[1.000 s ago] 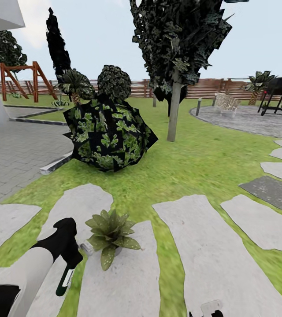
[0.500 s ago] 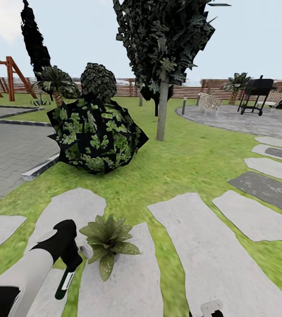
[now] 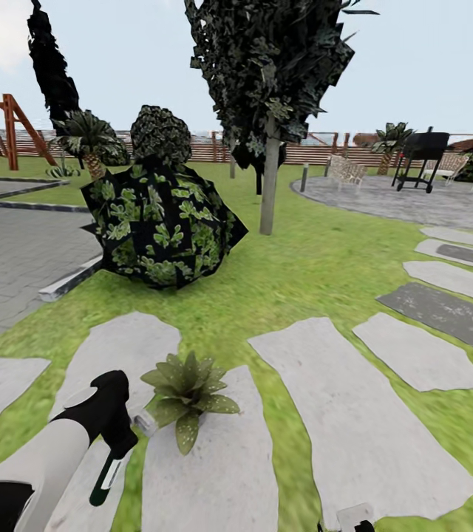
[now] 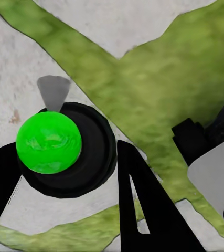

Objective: Pick up the pesticide atomizer in the garden and spray insectifuge to fully cover both potted plants in the garden.

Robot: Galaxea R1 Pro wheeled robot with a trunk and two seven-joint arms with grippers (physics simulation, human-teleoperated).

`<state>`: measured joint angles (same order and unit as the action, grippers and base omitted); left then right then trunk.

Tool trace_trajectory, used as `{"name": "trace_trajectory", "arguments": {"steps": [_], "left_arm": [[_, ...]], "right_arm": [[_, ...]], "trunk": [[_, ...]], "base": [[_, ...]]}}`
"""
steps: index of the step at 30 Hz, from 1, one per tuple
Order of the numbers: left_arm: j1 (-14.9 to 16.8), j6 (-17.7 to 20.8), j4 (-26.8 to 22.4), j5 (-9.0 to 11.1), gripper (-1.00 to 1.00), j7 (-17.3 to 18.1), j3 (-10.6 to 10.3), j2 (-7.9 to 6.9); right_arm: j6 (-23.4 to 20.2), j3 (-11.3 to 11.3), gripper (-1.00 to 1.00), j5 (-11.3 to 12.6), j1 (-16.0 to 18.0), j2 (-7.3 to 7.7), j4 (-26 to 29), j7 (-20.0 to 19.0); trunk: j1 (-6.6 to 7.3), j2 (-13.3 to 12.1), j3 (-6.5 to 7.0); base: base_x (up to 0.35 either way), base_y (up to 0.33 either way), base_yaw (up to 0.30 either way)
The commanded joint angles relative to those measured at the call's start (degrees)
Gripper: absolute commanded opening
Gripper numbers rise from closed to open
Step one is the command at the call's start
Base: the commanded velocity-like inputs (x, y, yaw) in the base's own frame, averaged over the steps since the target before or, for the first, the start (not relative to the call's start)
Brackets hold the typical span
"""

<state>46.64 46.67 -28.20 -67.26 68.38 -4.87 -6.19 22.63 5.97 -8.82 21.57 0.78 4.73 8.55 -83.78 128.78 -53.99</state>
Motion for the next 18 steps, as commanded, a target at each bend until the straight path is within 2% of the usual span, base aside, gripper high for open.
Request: {"name": "trace_trajectory", "arguments": {"steps": [1, 4, 7, 10, 14, 18], "left_arm": [[0.0, 0.4, -0.1, -0.1, -1.00, 0.4, -0.3, -0.06], [-0.1, 0.4, 1.0, -0.1, -1.00, 0.4, -0.2, 0.03], [-1.0, 0.4, 2.1, -0.1, -1.00, 0.3, -0.3, 0.13], [-1.3, 0.3, 2.4, 0.0, -1.00, 0.1, -0.2, 0.08], [-3.6, 0.3, 2.1, -0.1, -1.00, -0.3, -0.2, 0.13], [-3.9, 0.3, 1.7, 0.2, -1.00, -0.4, 0.2, -0.18]], "right_arm": [[0.0, 0.4, 1.00, -0.4, 0.1, 0.01, -0.1, 0.6], [0.0, 0.4, 1.00, -0.4, 0.1, 0.01, -0.1, 0.6], [0.0, 0.4, 1.00, -0.4, 0.1, 0.01, -0.1, 0.6], [0.0, 0.4, 1.00, -0.4, 0.1, 0.01, -0.1, 0.6], [0.0, 0.4, 1.00, -0.4, 0.1, 0.18, -0.2, 0.6], [0.0, 0.5, 1.00, -0.4, 0.1, 0.60, -0.2, 0.6]], "trunk": [[0.02, 0.0, -0.05], [0.02, 0.0, -0.05], [0.02, 0.0, -0.05], [0.02, 0.0, -0.05], [0.02, 0.0, -0.05], [0.02, 0.0, -0.05]], "base": [[-0.028, 0.323, -0.275], [0.010, 0.323, -0.291], [0.024, 0.059, -0.190], [0.005, 0.012, -0.042], [0.001, 0.001, -0.004], [0.000, 0.000, 0.000]]}}
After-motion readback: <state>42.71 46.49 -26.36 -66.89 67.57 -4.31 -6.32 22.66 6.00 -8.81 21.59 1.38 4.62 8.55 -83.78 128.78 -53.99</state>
